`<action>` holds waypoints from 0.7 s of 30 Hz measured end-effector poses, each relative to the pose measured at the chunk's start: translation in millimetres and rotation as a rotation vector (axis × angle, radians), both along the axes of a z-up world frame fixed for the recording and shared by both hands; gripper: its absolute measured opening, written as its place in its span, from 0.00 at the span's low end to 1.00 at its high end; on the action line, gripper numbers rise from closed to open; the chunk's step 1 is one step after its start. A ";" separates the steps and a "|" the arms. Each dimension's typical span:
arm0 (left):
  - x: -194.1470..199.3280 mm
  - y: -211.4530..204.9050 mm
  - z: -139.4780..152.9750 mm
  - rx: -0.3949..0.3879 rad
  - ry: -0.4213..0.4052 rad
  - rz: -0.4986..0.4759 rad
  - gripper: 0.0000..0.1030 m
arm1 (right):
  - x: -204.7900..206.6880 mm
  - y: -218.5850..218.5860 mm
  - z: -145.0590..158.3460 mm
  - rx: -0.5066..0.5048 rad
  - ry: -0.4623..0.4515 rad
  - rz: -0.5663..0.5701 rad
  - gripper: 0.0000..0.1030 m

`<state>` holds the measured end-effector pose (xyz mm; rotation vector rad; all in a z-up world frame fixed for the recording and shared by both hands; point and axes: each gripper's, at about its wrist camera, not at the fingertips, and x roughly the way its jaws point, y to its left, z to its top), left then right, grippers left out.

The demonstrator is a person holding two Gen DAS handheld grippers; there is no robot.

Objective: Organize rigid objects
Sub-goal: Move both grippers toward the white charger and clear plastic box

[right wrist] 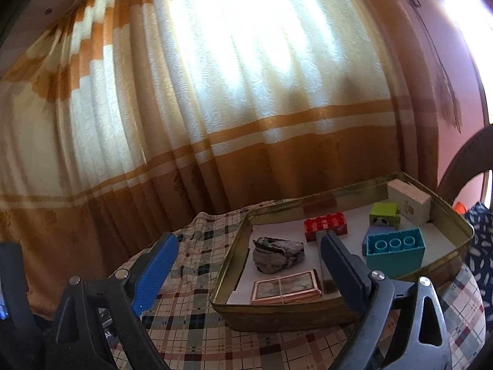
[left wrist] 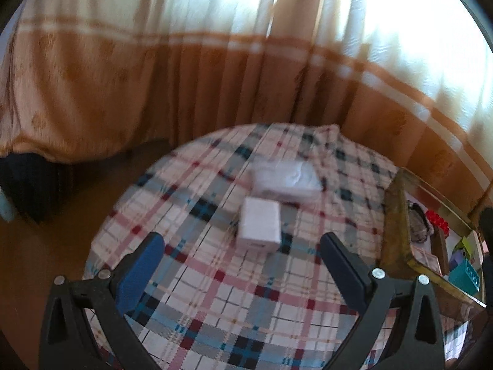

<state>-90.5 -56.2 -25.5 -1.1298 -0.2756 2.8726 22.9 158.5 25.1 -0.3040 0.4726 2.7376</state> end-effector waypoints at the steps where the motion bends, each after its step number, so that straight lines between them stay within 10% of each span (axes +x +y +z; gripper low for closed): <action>1: -3.0 -2.6 -3.3 0.016 -0.022 0.000 0.99 | -0.6 1.5 -0.8 -0.010 -0.003 0.001 0.93; 21: -60.0 13.0 -27.6 -0.079 -0.186 -0.047 0.86 | -18.1 4.9 -12.3 -0.062 -0.093 0.061 0.92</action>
